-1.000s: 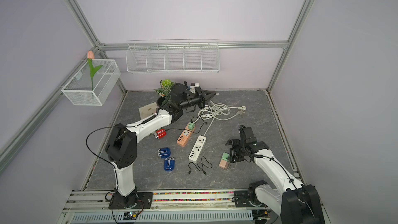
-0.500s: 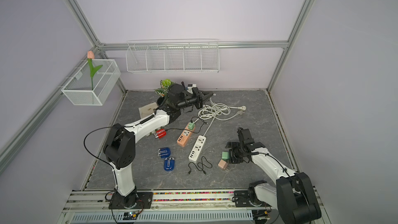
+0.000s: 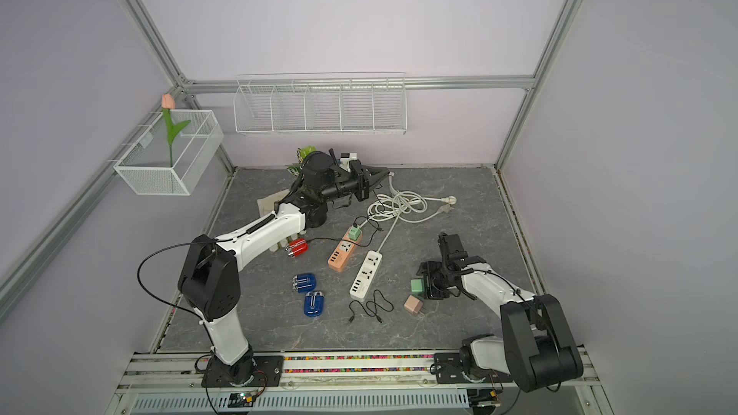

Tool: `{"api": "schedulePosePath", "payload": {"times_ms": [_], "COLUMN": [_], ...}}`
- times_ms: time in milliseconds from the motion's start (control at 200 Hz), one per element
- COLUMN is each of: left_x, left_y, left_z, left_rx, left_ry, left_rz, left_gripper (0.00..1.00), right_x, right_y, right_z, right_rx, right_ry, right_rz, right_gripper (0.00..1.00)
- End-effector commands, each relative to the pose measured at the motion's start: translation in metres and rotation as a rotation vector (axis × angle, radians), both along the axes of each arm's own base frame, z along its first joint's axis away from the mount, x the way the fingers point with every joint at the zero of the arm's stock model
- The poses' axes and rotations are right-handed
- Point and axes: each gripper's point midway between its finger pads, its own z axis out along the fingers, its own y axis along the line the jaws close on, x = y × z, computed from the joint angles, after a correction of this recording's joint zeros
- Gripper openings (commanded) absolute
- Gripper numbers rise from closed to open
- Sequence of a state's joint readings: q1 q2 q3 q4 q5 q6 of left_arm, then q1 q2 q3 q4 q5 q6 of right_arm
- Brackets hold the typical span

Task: Charge the electric shaver
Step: Pick up the plug from the center of the board.

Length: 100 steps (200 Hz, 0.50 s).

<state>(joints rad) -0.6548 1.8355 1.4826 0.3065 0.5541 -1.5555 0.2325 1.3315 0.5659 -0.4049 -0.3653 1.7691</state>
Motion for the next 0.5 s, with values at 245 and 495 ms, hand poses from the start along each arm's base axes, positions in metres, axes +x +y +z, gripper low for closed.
{"api": "schedulePosePath", "payload": {"times_ms": [245,495], "left_x": [-0.002,-0.001], "left_y": [0.004,0.004], "left_z": [0.0,-0.004], "left_rx": [0.017,0.027], "left_ry": [0.012,0.021], "left_rz": [0.006,0.012], "left_gripper": [0.0,0.0], "right_x": [-0.026,-0.014], "right_y": [-0.013,-0.009], "right_z": [-0.009,-0.016], "right_rx": [-0.059,-0.051], "right_ry": [0.192,0.226], "right_rz": [-0.043,-0.057], "right_gripper": [0.61,0.59]}}
